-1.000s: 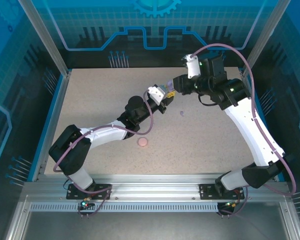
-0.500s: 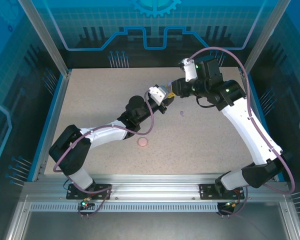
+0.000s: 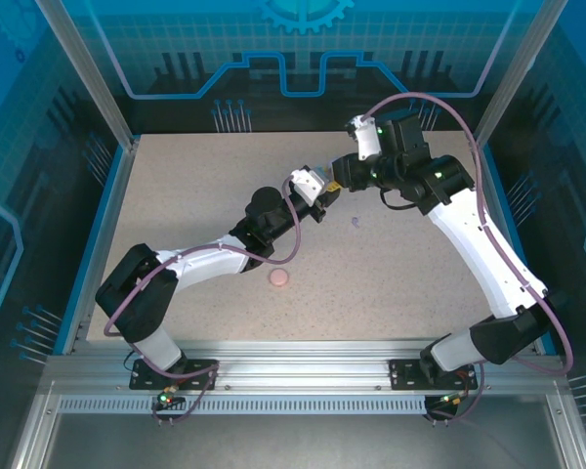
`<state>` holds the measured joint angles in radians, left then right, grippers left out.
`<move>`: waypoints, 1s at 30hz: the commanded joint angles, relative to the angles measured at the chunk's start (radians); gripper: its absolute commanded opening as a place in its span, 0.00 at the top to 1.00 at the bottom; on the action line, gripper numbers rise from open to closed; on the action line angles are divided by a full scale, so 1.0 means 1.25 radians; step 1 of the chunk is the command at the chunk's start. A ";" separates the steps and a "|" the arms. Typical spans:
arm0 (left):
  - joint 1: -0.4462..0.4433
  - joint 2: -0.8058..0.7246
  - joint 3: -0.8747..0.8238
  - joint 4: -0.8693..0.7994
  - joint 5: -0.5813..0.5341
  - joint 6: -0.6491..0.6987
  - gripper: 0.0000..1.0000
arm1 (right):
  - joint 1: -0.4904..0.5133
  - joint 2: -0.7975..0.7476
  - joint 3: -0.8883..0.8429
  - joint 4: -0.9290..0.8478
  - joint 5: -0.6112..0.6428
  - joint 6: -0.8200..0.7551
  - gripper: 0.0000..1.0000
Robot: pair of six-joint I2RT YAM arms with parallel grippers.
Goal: Insert the wireless bluetooth earbuds into the charging case
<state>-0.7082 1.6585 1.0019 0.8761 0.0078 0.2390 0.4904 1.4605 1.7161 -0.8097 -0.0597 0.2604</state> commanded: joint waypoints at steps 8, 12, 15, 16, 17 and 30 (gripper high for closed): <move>-0.005 -0.015 0.008 0.016 0.006 0.016 1.00 | 0.005 0.006 -0.001 0.007 0.022 -0.011 0.75; -0.006 -0.014 0.008 0.014 0.007 0.014 1.00 | 0.003 -0.001 0.021 0.006 0.010 -0.004 0.76; -0.006 -0.014 0.008 0.012 0.007 0.016 1.00 | 0.004 -0.009 0.037 0.004 0.004 -0.001 0.76; -0.005 -0.014 0.008 0.013 0.007 0.015 1.00 | 0.003 -0.011 0.041 0.003 0.004 -0.001 0.76; -0.005 -0.014 0.008 0.011 0.008 0.015 1.00 | 0.003 -0.012 0.045 0.003 0.004 -0.001 0.76; -0.005 -0.019 0.008 0.010 0.010 0.014 1.00 | 0.000 0.006 0.035 0.012 0.005 -0.001 0.76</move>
<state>-0.7082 1.6581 1.0019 0.8722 0.0082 0.2394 0.4900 1.4635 1.7546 -0.8066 -0.0460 0.2607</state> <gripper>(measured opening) 0.217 0.241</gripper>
